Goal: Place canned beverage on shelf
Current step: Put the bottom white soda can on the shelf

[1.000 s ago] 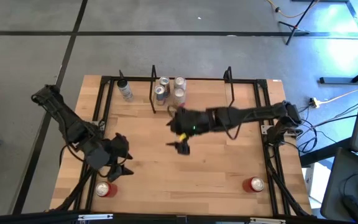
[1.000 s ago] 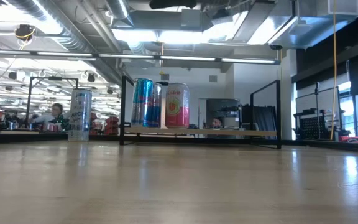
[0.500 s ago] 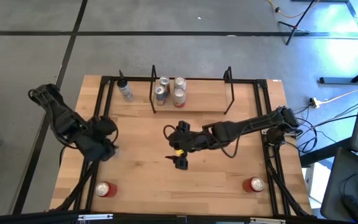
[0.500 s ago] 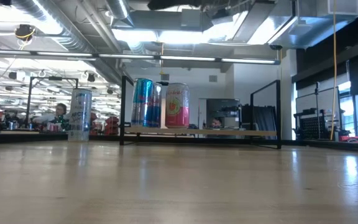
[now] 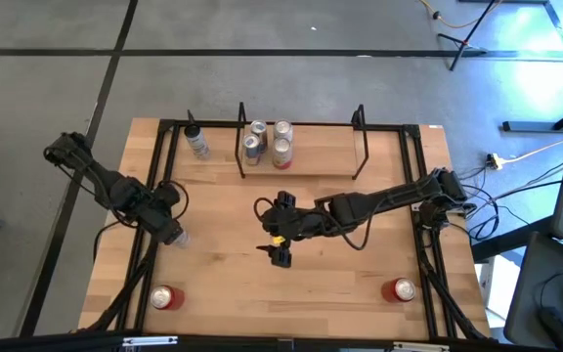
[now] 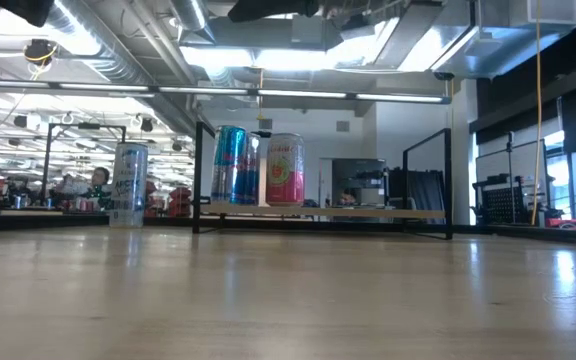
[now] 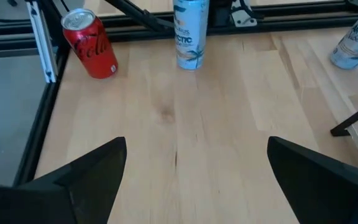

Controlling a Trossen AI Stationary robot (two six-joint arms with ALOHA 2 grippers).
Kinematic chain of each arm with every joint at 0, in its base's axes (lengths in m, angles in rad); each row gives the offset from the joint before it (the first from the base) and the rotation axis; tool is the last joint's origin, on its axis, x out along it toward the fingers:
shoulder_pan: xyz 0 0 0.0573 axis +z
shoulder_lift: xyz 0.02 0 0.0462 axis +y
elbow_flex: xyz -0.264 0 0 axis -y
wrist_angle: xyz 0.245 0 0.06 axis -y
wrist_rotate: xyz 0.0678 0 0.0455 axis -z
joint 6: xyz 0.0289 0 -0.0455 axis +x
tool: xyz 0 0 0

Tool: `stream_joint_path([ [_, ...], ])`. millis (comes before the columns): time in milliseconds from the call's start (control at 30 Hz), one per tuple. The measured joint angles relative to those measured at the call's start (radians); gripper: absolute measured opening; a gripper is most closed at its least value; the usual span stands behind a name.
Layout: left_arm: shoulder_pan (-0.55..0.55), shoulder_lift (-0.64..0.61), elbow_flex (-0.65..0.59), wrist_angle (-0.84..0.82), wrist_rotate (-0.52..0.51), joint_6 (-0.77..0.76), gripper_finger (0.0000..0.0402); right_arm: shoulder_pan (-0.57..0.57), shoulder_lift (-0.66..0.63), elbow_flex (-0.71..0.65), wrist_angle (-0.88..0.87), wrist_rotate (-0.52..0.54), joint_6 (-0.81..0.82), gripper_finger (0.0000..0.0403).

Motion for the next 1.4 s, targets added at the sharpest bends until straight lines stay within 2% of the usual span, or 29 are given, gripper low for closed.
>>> stream_joint_path([
  [133, 0.0, 0.002, -0.002, 0.042, 0.007, 0.032, 0.0325, 0.0, 0.0, 0.0, 0.001, 0.001, 0.0, 0.0375],
  [433, 0.0, 0.0, 0.0, 0.005, 0.004, 0.03, 0.0325, -0.015, 0.0, 0.0, 0.001, 0.019, -0.004, 0.0375],
  [800, 0.0, -0.005, 0.116, -0.02, -0.026, 0.038, 0.0325, -0.015, 0.0, 0.0, -0.002, -0.005, -0.001, 0.0375],
  [1033, -0.004, 0.019, 0.08, 0.044, -0.022, 0.065, 0.0325, -0.014, -0.001, 0.0, -0.018, -0.007, -0.01, 0.0375],
  [1400, -0.004, 0.025, -0.063, 0.1, 0.032, 0.089, 0.0325, -0.014, -0.002, 0.0, -0.018, -0.007, -0.012, 0.0376],
])
